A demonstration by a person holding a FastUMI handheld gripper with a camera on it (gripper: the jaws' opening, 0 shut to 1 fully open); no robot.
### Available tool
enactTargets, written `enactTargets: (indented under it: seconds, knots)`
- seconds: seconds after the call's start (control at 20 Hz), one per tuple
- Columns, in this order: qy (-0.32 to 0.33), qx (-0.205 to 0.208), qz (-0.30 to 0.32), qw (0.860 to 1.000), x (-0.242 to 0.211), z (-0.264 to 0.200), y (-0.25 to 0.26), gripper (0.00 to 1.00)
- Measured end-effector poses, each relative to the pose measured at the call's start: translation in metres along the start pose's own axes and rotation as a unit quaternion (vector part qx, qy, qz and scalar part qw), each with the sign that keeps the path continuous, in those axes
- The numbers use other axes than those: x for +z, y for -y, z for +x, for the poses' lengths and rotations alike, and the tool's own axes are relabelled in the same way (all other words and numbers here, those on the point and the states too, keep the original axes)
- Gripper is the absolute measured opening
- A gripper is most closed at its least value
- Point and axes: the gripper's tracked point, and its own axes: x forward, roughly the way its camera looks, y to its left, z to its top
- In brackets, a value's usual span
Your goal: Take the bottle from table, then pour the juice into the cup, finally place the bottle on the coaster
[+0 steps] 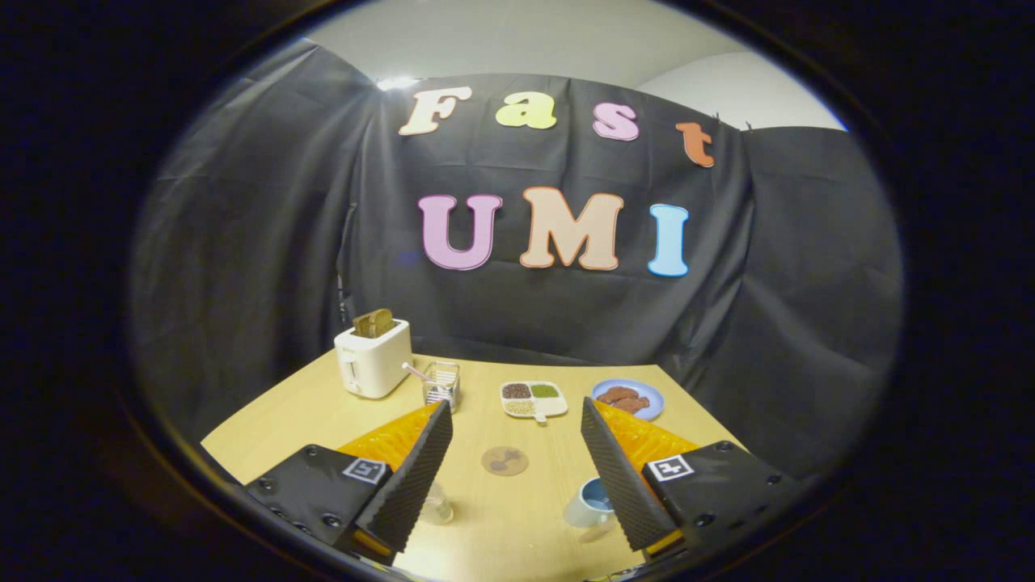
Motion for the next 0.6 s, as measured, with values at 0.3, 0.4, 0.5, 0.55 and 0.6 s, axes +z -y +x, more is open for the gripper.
enactTargets:
  seconds: [0.3, 0.4, 0.5, 0.55, 0.6]
  knots:
    - [-0.020, 0.010, -0.006, 1.000, -0.028, -0.014, -0.034, 1.00]
    - [-0.026, 0.011, -0.003, 1.000, -0.035, -0.018, -0.044, 1.00]
    - [-0.029, 0.009, 0.007, 1.000, -0.044, -0.022, -0.052, 1.00]
    - [-0.030, 0.006, 0.014, 0.999, -0.047, -0.024, -0.056, 1.00]
    - [-0.030, 0.000, 0.022, 0.999, -0.049, -0.026, -0.059, 1.00]
